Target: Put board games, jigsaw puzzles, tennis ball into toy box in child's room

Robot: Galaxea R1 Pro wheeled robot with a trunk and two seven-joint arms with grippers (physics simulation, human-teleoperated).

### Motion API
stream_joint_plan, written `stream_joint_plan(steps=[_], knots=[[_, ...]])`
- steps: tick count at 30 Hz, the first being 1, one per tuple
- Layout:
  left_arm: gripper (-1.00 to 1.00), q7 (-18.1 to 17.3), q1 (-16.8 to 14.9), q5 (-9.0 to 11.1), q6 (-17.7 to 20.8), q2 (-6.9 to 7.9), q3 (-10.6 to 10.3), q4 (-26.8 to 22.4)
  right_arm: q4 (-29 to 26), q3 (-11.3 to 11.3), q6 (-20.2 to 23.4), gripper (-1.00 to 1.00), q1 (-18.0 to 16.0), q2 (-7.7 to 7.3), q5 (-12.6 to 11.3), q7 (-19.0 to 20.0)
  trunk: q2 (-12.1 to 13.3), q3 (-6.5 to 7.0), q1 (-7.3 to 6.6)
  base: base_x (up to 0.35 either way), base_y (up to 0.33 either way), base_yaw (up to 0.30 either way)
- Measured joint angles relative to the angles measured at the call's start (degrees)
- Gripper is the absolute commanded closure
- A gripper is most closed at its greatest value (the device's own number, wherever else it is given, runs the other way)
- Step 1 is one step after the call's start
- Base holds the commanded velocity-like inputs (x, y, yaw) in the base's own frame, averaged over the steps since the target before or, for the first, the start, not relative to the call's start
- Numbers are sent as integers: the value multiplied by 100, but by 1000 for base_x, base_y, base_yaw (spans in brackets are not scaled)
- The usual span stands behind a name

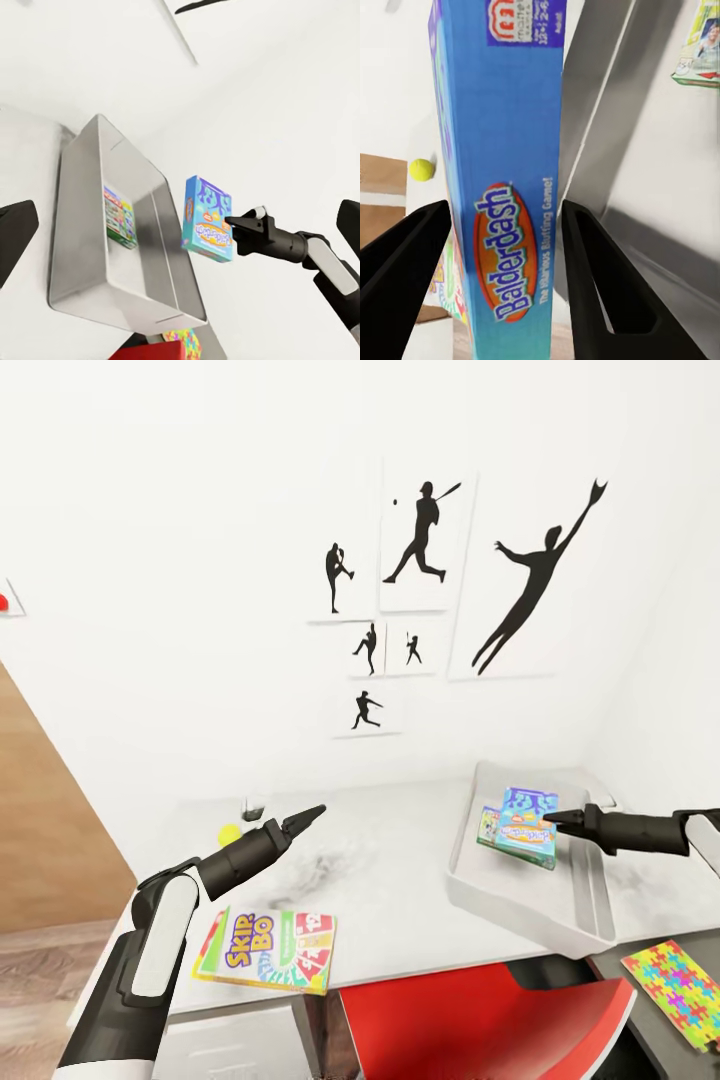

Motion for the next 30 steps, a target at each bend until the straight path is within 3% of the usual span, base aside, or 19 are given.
stream_joint_plan(steps=[4, 9, 19, 30], knots=[[-100, -2, 0, 5, 0, 0, -34, -15, 98, 3, 2, 100, -61, 17, 3, -2, 0, -37, 0, 0, 0, 0], [-100, -12, -19, 22, 11, -34, -257, -104, 180, 3, 3, 100, -150, 32, 2, -3, 0, -84, 0, 0, 0, 0], [-100, -16, -54, 52, 93, -131, -366, -226, 219, 5, 3, 100, -256, 111, 16, -25, 0, -178, 0, 0, 0, 0], [-100, 79, -61, 345, 112, -119, -378, -238, 219, 5, 4, 100, -271, 210, 23, -33, -1, -280, 0, 0, 0, 0]])
